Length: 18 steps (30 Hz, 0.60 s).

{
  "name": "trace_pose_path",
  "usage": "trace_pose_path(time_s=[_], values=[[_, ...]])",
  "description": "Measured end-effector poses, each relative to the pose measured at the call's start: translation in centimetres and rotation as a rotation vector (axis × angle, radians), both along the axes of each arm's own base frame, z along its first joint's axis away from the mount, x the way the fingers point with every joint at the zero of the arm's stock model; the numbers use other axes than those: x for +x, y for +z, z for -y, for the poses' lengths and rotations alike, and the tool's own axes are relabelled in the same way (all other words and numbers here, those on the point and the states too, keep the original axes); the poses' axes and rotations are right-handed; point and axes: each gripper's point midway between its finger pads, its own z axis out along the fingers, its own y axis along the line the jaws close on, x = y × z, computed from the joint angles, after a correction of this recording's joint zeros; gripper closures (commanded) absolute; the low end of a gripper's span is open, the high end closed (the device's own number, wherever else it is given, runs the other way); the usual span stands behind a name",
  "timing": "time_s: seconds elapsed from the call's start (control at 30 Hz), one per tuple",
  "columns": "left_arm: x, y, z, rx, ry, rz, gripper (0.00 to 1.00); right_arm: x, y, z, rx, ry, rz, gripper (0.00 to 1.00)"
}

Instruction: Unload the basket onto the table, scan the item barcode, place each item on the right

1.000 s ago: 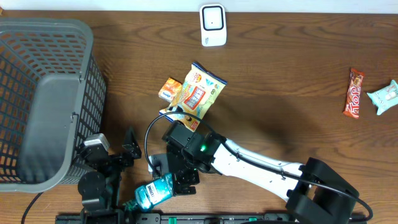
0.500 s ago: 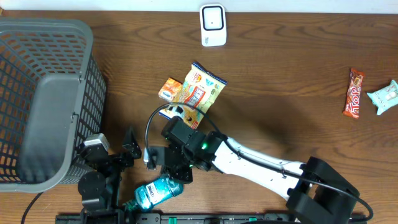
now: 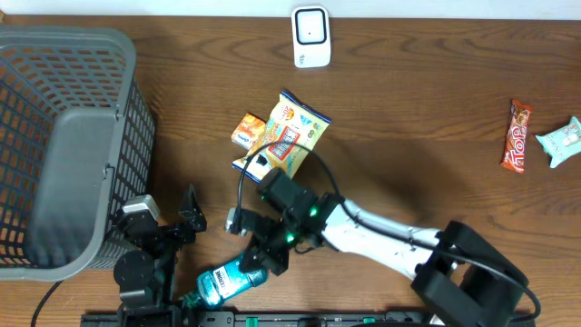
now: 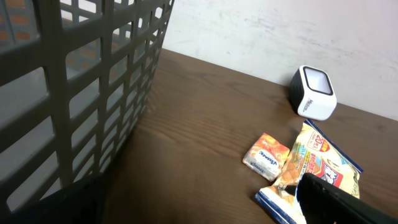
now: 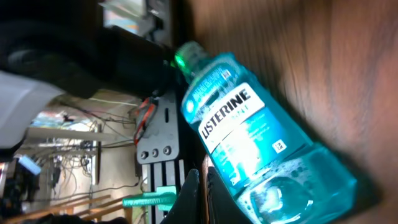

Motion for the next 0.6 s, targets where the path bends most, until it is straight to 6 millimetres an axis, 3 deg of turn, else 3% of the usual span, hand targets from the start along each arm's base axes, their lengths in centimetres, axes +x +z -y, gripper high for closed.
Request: trace_pose_path(time_s=[0.27, 0.6], values=[[0.0, 0.0, 0.0, 0.0, 0.0, 0.0, 0.02, 0.1, -2.9, -0.4, -0.225, -0.205, 0.063, 0.99], [0.0, 0.0, 0.0, 0.0, 0.0, 0.0, 0.02, 1.5, -3.9, -0.5, -0.328, -0.431, -0.02, 0.99]])
